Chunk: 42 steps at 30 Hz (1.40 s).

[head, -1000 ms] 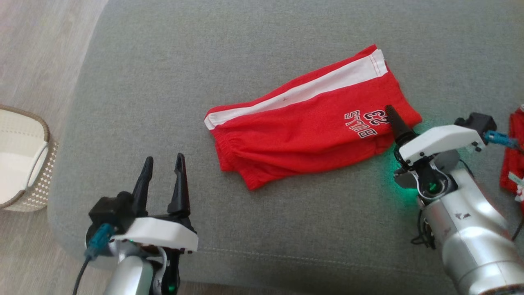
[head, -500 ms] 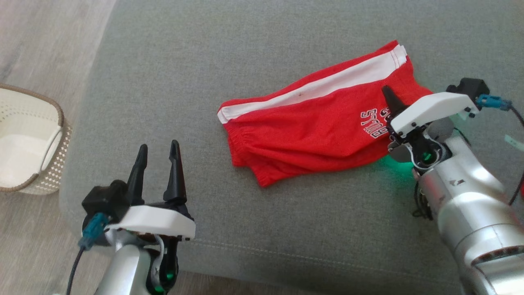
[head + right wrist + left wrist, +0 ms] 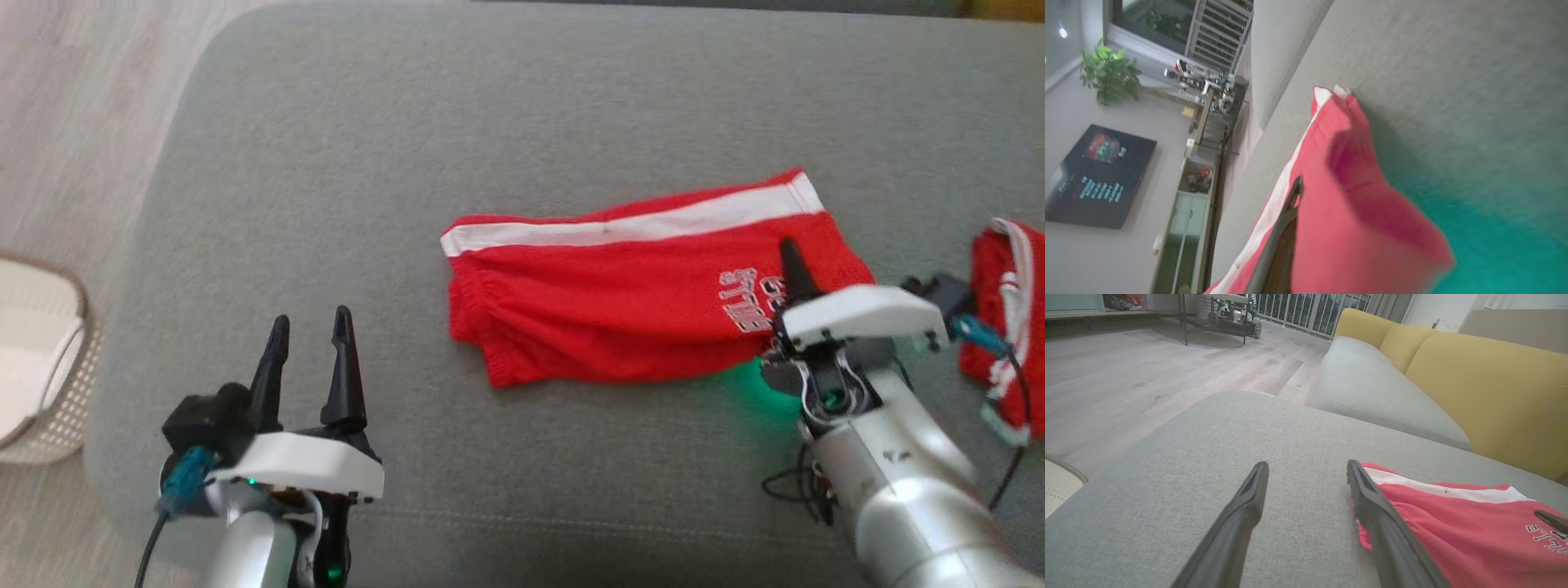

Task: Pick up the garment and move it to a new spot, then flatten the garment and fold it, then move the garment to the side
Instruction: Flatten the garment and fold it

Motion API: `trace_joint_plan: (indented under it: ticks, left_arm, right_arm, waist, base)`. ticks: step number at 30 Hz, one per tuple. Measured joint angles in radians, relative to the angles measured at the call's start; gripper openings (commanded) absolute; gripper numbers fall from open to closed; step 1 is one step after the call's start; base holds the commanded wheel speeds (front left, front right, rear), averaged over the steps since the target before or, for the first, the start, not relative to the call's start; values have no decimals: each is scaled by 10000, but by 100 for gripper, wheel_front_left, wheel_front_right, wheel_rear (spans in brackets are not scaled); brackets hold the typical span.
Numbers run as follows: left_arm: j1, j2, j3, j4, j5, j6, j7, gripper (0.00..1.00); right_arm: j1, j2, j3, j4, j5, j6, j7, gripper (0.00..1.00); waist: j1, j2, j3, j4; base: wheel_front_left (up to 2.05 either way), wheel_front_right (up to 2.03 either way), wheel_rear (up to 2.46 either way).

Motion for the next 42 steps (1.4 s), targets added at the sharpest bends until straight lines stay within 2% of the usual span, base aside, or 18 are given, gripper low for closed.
trace_joint_plan:
  ticks: [6, 13, 22, 28, 34, 42]
  left_arm:
    - [181, 0, 31, 2, 86, 0, 0, 100]
    - [449, 4, 21, 6, 86, -25, 0, 100]
    - [432, 4, -117, -209, 25, -107, 0, 100]
    - [401, 4, 81, -627, -134, -75, 0, 100]
    - [411, 4, 184, -627, -313, -75, 0, 100]
    - [442, 4, 174, -554, -370, -77, 0, 100]
  right_arm:
    - [1230, 10, -621, -702, 405, 0, -545, 0]
    - [2132, 33, -1151, -692, 316, 0, -616, 0]
    - [2052, 33, -1375, -1321, -240, 0, -616, 0]
    - [2055, 31, -654, -2713, 31, 0, -616, 0]
    - [2275, 35, 838, -3935, 685, 0, -616, 0]
    - [2549, 29, 1981, -4468, 1076, 0, -616, 0]
  waist:
    - [0, 0, -426, -466]
    - [0, 0, -718, -803]
    - [0, 0, -697, -527]
    - [0, 0, -698, -118]
    - [0, 0, -777, 318]
    - [0, 0, -908, 774]
  base:
    - [0, 0, 0]
    - [0, 0, 0]
    - [0, 0, 0]
    - [0, 0, 0]
    - [0, 0, 0]
    - [0, 0, 0]
